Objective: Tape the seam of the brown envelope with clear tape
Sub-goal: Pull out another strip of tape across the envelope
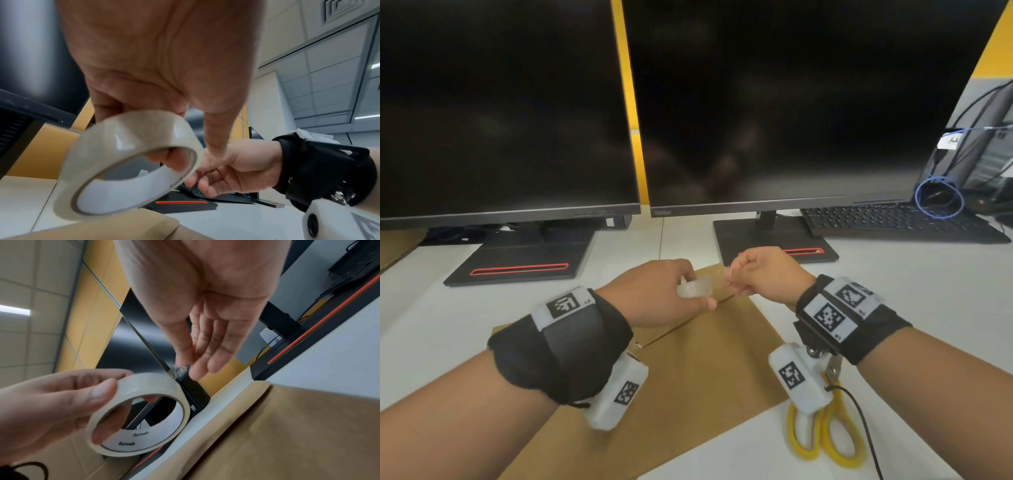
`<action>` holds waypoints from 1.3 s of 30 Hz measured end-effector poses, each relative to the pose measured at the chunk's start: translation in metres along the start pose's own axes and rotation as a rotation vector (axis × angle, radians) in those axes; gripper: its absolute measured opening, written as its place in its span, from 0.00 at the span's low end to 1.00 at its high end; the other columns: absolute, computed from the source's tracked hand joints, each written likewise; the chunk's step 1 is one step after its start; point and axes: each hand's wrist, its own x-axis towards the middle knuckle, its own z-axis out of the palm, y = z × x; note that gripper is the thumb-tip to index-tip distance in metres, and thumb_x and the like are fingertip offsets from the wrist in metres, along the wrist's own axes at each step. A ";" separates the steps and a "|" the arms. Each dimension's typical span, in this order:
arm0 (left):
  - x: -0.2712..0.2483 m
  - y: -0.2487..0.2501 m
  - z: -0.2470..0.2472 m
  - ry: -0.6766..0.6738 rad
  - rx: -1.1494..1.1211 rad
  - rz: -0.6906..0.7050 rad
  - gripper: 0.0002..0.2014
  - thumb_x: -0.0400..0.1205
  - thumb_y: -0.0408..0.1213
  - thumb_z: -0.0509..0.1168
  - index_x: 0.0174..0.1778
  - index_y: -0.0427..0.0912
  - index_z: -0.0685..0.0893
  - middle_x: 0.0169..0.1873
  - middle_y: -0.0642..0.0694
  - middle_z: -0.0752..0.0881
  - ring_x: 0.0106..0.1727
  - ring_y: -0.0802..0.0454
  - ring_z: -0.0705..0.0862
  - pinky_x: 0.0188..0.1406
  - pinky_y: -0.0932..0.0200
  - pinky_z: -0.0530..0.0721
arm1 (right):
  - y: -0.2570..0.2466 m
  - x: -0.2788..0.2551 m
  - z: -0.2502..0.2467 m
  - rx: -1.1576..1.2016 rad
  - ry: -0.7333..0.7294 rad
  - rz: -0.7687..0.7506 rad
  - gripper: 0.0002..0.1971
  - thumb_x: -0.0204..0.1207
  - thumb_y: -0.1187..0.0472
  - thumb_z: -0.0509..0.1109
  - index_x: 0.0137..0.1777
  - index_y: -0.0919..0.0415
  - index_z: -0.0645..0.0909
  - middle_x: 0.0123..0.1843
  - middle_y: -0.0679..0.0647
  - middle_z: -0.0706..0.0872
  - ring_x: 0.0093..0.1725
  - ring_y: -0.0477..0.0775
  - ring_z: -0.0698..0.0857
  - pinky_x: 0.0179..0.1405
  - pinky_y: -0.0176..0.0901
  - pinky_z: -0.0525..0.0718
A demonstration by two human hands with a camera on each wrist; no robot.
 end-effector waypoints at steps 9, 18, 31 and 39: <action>0.017 -0.002 -0.005 -0.046 0.211 0.025 0.16 0.82 0.57 0.60 0.63 0.56 0.75 0.50 0.52 0.83 0.52 0.51 0.80 0.52 0.57 0.78 | 0.003 0.023 0.000 -0.499 -0.052 0.035 0.07 0.80 0.57 0.66 0.48 0.60 0.83 0.49 0.53 0.89 0.52 0.54 0.86 0.47 0.40 0.81; 0.035 0.004 -0.001 -0.106 0.153 0.026 0.20 0.83 0.59 0.59 0.68 0.55 0.76 0.61 0.52 0.83 0.55 0.52 0.78 0.58 0.56 0.78 | -0.002 0.030 -0.003 -0.675 -0.224 0.163 0.12 0.83 0.62 0.59 0.56 0.68 0.81 0.61 0.62 0.87 0.57 0.58 0.86 0.54 0.43 0.84; 0.009 0.007 -0.003 -0.136 0.006 0.090 0.20 0.82 0.58 0.60 0.68 0.57 0.75 0.57 0.54 0.82 0.52 0.56 0.78 0.54 0.62 0.76 | 0.008 0.006 -0.015 -0.486 -0.212 0.107 0.06 0.80 0.63 0.65 0.41 0.59 0.81 0.38 0.49 0.90 0.34 0.41 0.86 0.46 0.41 0.87; 0.013 0.010 -0.001 -0.140 -0.054 0.098 0.14 0.81 0.55 0.65 0.62 0.60 0.78 0.49 0.57 0.77 0.52 0.55 0.77 0.52 0.60 0.75 | 0.014 0.001 -0.010 -0.525 -0.255 0.106 0.05 0.73 0.61 0.74 0.38 0.61 0.86 0.39 0.53 0.91 0.40 0.48 0.87 0.53 0.44 0.87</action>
